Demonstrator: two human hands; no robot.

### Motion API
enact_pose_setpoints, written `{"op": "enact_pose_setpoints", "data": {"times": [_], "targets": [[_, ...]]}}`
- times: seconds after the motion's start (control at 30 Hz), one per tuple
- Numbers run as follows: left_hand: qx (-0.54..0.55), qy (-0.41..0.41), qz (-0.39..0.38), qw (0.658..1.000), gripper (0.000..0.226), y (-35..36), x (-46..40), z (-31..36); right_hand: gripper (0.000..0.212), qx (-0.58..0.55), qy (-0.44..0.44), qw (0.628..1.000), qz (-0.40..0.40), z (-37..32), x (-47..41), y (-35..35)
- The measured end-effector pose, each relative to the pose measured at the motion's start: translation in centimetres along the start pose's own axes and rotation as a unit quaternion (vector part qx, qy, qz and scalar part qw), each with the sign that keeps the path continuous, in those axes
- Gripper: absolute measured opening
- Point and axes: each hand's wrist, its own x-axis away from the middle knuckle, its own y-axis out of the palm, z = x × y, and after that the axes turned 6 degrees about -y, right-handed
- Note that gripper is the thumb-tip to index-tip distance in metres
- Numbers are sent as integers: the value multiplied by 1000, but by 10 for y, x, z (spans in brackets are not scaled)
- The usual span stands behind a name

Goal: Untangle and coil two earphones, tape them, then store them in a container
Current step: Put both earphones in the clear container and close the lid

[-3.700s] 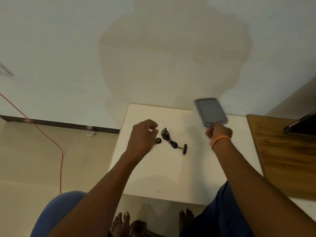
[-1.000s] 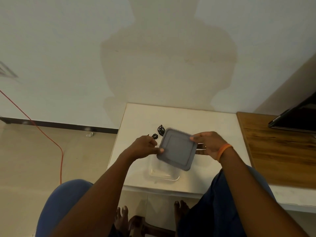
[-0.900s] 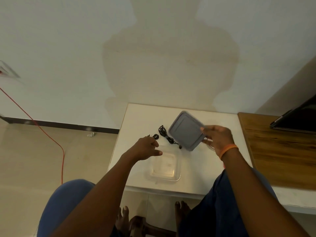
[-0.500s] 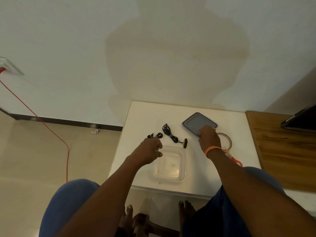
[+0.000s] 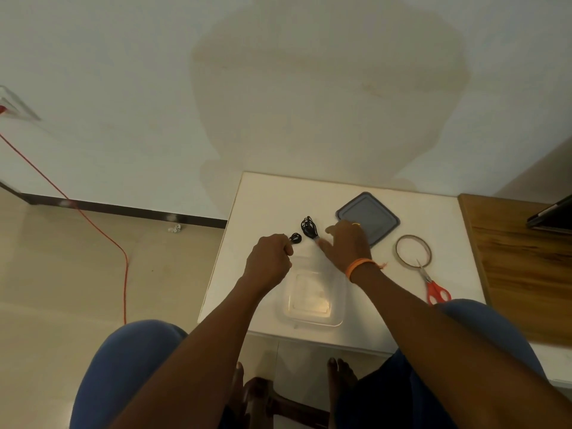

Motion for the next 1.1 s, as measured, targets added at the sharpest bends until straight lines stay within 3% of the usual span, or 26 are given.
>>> {"op": "enact_pose_setpoints", "data": {"times": [0.1,0.2,0.27,0.37,0.53,0.73,0.97,1.1], "targets": [[-1,-36,37,999,19,0,-1,-3,38,40,5,998,-51,-6,-2,11],[14,-72,57,996,16,-2,-3,-3,27,-22,66,995,-74,-3,-13,5],[22,-99,33,994,26,-3,-1,-5,22,-52,93,991,-87,-3,-18,0],[47,-143,-31,988,46,3,3,-5,18,-100,121,986,-59,-3,-19,-8],[69,-166,-69,981,29,9,0,-8,16,-260,153,953,8,-13,-2,-32],[135,-197,-60,969,33,11,4,-5,17,-341,145,928,30,-40,45,-48],[153,-185,-47,970,34,13,11,-5,16,-306,181,935,1,-40,72,-34],[141,-183,-46,972,33,11,10,-7,24,-119,182,976,-22,-31,77,-20]]}}
